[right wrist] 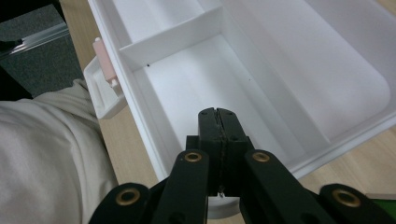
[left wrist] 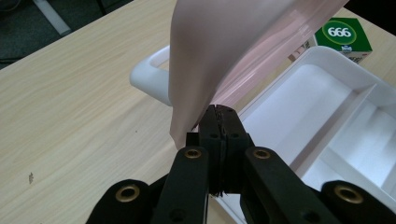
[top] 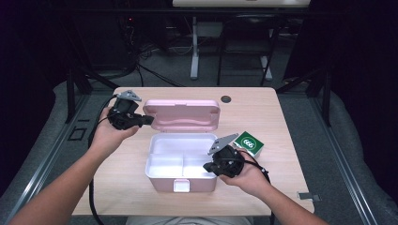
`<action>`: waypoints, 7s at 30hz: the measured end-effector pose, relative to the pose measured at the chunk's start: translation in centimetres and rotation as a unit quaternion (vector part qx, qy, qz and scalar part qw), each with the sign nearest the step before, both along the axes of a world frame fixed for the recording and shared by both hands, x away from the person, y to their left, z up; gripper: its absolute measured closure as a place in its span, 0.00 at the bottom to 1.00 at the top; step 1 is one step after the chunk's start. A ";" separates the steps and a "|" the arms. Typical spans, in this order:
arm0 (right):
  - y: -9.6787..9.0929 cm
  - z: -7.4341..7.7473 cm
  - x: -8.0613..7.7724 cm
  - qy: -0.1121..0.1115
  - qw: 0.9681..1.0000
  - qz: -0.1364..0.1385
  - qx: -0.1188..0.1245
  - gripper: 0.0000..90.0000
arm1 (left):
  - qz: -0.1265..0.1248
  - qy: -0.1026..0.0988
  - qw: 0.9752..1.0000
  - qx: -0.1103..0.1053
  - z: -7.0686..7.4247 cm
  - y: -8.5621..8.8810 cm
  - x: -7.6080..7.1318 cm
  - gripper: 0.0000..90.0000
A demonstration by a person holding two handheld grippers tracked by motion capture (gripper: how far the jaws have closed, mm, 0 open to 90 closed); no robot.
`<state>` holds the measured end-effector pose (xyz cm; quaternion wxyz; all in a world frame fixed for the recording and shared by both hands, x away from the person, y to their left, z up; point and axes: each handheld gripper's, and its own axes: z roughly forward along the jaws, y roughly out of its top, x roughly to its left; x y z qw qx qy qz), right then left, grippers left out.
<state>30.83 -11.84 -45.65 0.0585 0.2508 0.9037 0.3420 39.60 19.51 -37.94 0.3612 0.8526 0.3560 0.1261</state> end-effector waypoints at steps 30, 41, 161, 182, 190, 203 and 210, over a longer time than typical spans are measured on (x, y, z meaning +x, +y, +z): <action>0.2 -0.8 0.1 0.020 1.000 0.010 -0.011 1.00 | 0.043 0.023 0.999 0.017 -2.4 0.3 3.3 1.00; 0.2 -0.8 0.3 0.026 1.000 0.011 -0.012 1.00 | 0.050 0.039 0.998 0.021 -3.3 1.3 3.7 0.98; -2.5 -0.1 2.1 0.043 0.993 -0.067 0.083 0.65 | -0.319 0.028 0.877 0.357 -5.4 -10.9 -3.1 0.96; -2.8 -0.1 2.2 0.047 0.993 -0.069 0.088 0.64 | -0.335 0.025 0.861 0.381 -6.2 -12.1 -3.1 0.94; -3.1 0.0 2.3 0.048 0.992 -0.074 0.095 0.63 | -0.334 0.017 0.860 0.386 -6.0 -12.1 -3.4 0.95; -6.1 1.2 2.5 0.025 0.988 -0.111 0.105 0.64 | -0.324 -0.004 0.864 0.386 -4.7 -11.8 -3.9 0.98; -7.0 1.4 2.5 0.023 0.986 -0.123 0.107 0.63 | -0.319 -0.015 0.870 0.374 -3.1 -11.2 -4.4 0.99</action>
